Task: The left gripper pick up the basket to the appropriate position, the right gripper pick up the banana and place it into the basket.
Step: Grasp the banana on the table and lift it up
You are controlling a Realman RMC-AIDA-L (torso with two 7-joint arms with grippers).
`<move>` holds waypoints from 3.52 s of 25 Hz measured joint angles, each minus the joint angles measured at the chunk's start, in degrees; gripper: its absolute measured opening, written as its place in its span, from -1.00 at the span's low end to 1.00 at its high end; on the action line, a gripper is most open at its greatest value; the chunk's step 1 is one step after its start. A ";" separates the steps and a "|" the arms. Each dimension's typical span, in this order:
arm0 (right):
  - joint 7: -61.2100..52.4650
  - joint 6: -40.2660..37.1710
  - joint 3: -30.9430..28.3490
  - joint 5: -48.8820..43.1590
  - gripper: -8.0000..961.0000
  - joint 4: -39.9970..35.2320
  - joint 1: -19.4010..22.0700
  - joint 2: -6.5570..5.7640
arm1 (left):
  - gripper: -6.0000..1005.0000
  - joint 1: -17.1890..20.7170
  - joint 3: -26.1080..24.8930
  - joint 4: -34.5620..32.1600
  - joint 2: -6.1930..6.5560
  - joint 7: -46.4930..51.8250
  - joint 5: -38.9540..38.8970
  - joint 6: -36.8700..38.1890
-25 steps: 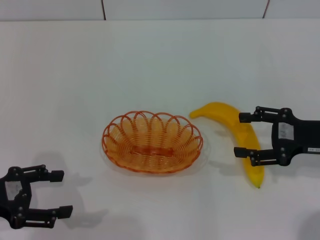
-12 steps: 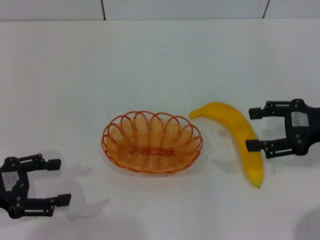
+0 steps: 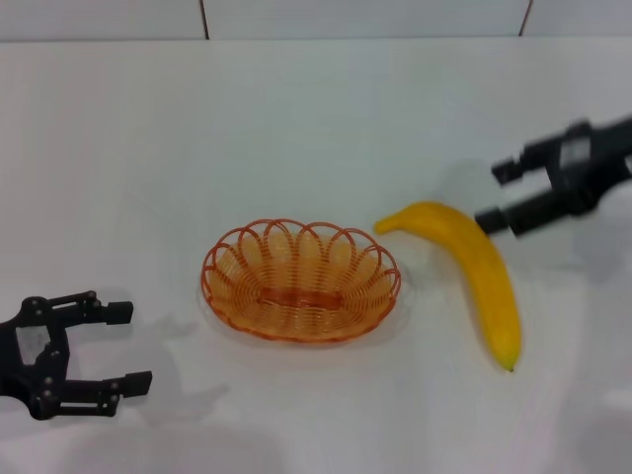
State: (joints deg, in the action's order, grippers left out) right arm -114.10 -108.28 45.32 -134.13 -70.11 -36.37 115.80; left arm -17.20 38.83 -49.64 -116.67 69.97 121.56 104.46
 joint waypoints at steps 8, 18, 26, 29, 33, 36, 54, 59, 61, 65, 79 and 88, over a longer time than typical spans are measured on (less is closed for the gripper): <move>-16.87 10.13 11.61 -9.88 0.78 -4.39 -2.97 0.11 | 0.75 -0.46 -0.08 0.04 0.07 -0.30 -0.25 0.08; -27.88 18.75 26.90 -13.84 0.78 -1.82 -2.33 0.59 | 0.75 -0.89 -0.07 0.14 -0.09 -0.35 -0.28 0.11; -28.67 24.51 30.61 -10.94 0.78 4.44 -2.75 0.68 | 0.75 -0.95 -0.07 0.72 -0.13 -0.37 -0.27 0.07; -28.71 26.06 30.94 -10.87 0.78 6.42 -2.86 0.61 | 0.75 -0.99 -0.07 0.72 -0.13 -0.37 -0.27 0.08; -28.72 27.41 30.91 -11.15 0.78 8.38 -3.11 0.43 | 0.75 -0.99 -0.07 0.72 -0.13 -0.37 -0.27 0.12; -28.74 28.01 30.84 -11.26 0.78 9.13 -3.15 0.37 | 0.75 -0.99 -0.07 0.71 -0.14 -0.36 -0.27 0.19; -28.65 31.80 31.14 -11.39 0.78 15.67 -4.96 0.33 | 0.75 -1.43 -0.07 0.69 -0.14 -0.15 -0.27 0.22; -28.63 31.83 31.15 -11.41 0.74 15.71 -4.96 0.30 | 0.75 -1.43 -0.07 0.69 -0.14 -0.02 -0.27 0.26; -28.58 31.83 31.14 -11.42 0.72 15.71 -4.93 0.30 | 0.75 -1.43 -0.07 0.69 -0.14 0.02 -0.27 0.27; -28.28 31.70 31.17 -11.41 0.68 15.71 -4.88 0.34 | 0.75 -1.41 -0.07 0.69 -0.14 0.13 -0.27 0.30; -28.83 30.82 31.89 -11.36 0.06 13.92 -4.67 0.37 | 0.75 -1.02 -0.07 0.69 -0.10 0.23 -0.27 0.31; -30.37 27.65 30.16 -13.44 0.09 6.98 -4.21 0.20 | 0.75 -0.73 -0.07 0.69 0.02 0.25 -0.27 0.30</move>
State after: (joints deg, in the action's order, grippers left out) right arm -144.47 -80.64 75.48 -147.58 -63.13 -40.58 116.00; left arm -17.93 38.76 -48.96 -116.65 70.22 121.29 104.76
